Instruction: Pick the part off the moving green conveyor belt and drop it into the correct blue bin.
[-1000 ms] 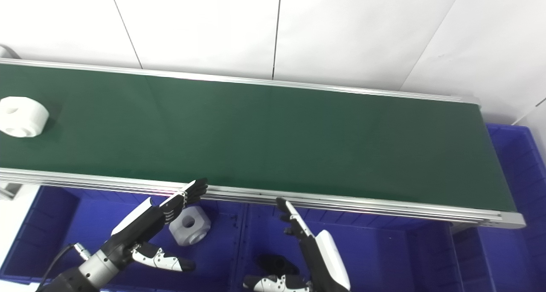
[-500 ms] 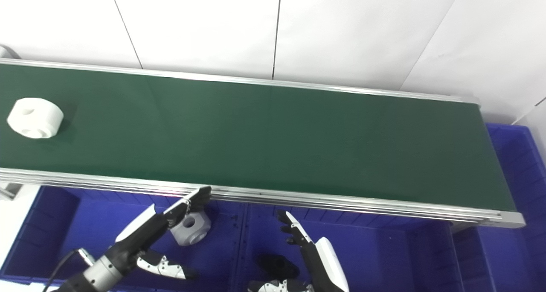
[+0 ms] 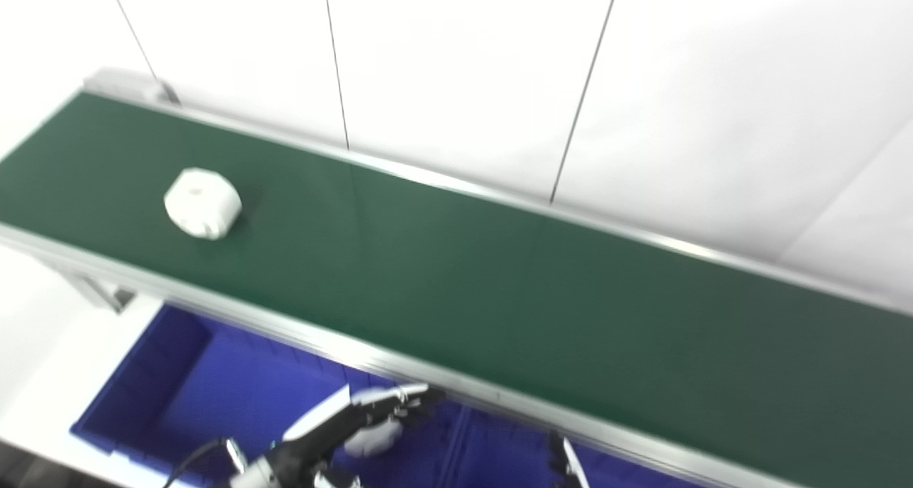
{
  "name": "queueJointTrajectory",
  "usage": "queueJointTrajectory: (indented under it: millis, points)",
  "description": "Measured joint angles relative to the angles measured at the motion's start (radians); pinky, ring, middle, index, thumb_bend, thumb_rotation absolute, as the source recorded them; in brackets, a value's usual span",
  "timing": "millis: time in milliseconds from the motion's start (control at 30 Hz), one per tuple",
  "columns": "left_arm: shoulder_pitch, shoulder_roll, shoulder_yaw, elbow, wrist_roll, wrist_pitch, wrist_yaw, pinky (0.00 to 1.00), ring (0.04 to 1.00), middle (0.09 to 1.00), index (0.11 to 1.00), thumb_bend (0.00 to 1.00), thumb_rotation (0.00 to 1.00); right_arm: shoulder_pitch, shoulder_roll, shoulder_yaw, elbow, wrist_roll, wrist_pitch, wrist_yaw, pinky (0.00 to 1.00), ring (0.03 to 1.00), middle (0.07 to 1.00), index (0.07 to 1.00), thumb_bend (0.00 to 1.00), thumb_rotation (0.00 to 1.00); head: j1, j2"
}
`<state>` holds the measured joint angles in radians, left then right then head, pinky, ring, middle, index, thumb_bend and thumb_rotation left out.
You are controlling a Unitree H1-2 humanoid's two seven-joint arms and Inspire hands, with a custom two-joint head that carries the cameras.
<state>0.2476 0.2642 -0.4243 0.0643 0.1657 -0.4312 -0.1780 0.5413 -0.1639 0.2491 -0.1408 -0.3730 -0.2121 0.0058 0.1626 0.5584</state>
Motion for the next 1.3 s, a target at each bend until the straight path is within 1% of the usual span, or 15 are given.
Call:
queueJointTrajectory:
  millis: [67, 133, 267, 333, 467, 600, 767, 833, 867, 1000, 1033, 1067, 1100, 1233, 1300]
  points:
    - [-0.002, 0.012, -0.021, -0.002, 0.000, 0.000, 0.032, 0.73, 0.813, 0.862, 0.854, 0.83, 0.19, 0.000, 0.003, 0.000, 0.001, 0.000, 0.000, 0.000, 0.79, 0.887, 0.930, 0.958, 0.86, 0.22, -0.018, -0.009]
    - [-0.002, 0.034, -0.037, -0.016, -0.005, 0.000, 0.061, 0.74, 0.818, 0.862, 0.853, 0.83, 0.19, -0.001, 0.007, 0.000, 0.005, 0.000, 0.000, -0.001, 0.77, 0.873, 0.922, 0.954, 0.85, 0.21, -0.020, -0.009]
    - [-0.002, 0.062, -0.020, -0.075, -0.056, 0.000, 0.071, 0.76, 0.840, 0.873, 0.858, 0.84, 0.19, -0.003, 0.013, 0.001, 0.013, -0.002, -0.001, -0.009, 0.77, 0.866, 0.916, 0.951, 0.85, 0.21, -0.034, -0.020]
    - [-0.004, 0.064, 0.007, -0.117, -0.075, 0.000, 0.070, 0.79, 0.852, 0.872, 0.860, 0.85, 0.19, -0.010, 0.015, 0.001, 0.021, -0.002, -0.001, -0.013, 0.77, 0.866, 0.916, 0.949, 0.85, 0.21, -0.034, -0.025]
    - [-0.032, 0.078, 0.090, -0.217, -0.121, -0.002, 0.045, 0.79, 0.856, 0.872, 0.866, 0.88, 0.23, -0.013, 0.016, 0.003, 0.026, -0.010, -0.002, -0.017, 0.72, 0.833, 0.895, 0.943, 0.84, 0.22, -0.040, -0.028]
    - [-0.109, 0.110, 0.175, -0.266, -0.147, -0.005, 0.015, 0.82, 0.884, 0.899, 0.899, 0.81, 0.22, -0.016, 0.018, 0.005, 0.029, -0.009, -0.006, -0.021, 0.74, 0.846, 0.900, 0.939, 0.84, 0.21, -0.046, -0.028]
    - [-0.192, 0.131, 0.254, -0.299, -0.132, 0.018, -0.019, 0.88, 0.914, 0.932, 0.931, 0.72, 0.27, -0.015, 0.020, 0.007, 0.031, -0.010, -0.017, -0.023, 0.77, 0.863, 0.905, 0.935, 0.84, 0.20, -0.058, -0.017]
    - [-0.221, 0.150, 0.289, -0.299, -0.133, 0.053, -0.033, 0.88, 0.918, 0.936, 0.932, 0.70, 0.26, -0.016, 0.021, 0.008, 0.032, -0.010, -0.029, -0.024, 0.76, 0.856, 0.902, 0.931, 0.84, 0.20, -0.060, -0.014]
    - [-0.233, 0.159, 0.303, -0.298, -0.132, 0.064, -0.039, 0.89, 0.927, 0.943, 0.940, 0.70, 0.30, -0.016, 0.021, 0.007, 0.034, -0.008, -0.039, -0.025, 0.76, 0.853, 0.900, 0.931, 0.84, 0.19, -0.066, -0.009]
    - [-0.288, 0.180, 0.343, -0.269, -0.108, 0.122, -0.061, 0.90, 0.934, 0.953, 0.955, 0.69, 0.34, -0.018, 0.020, 0.007, 0.040, -0.007, -0.050, -0.031, 0.75, 0.844, 0.892, 0.926, 0.84, 0.20, -0.071, -0.005]
    - [-0.307, 0.184, 0.351, -0.246, -0.101, 0.124, -0.063, 0.90, 0.935, 0.954, 0.957, 0.69, 0.35, -0.020, 0.020, 0.007, 0.040, -0.007, -0.054, -0.032, 0.75, 0.844, 0.891, 0.925, 0.84, 0.20, -0.074, -0.003]
    - [-0.325, 0.191, 0.358, -0.221, -0.097, 0.126, -0.064, 0.92, 0.947, 0.964, 0.963, 0.68, 0.30, -0.023, 0.020, 0.007, 0.041, -0.007, -0.059, -0.032, 0.74, 0.839, 0.888, 0.924, 0.83, 0.19, -0.075, -0.002]
    - [-0.343, 0.200, 0.364, -0.197, -0.094, 0.128, -0.069, 0.92, 0.950, 0.968, 0.965, 0.68, 0.29, -0.025, 0.020, 0.007, 0.042, -0.005, -0.068, -0.033, 0.73, 0.833, 0.886, 0.924, 0.83, 0.18, -0.074, -0.002]
    - [-0.406, 0.227, 0.380, -0.098, -0.047, 0.129, -0.079, 0.93, 0.957, 0.980, 0.977, 0.69, 0.28, -0.027, 0.022, 0.006, 0.058, 0.001, -0.085, -0.038, 0.74, 0.837, 0.886, 0.925, 0.83, 0.19, -0.074, -0.003]
    - [-0.436, 0.243, 0.380, -0.043, -0.019, 0.126, -0.082, 0.90, 0.948, 0.978, 0.978, 0.70, 0.27, -0.029, 0.022, 0.007, 0.069, 0.003, -0.085, -0.039, 0.76, 0.848, 0.891, 0.927, 0.82, 0.18, -0.074, -0.005]
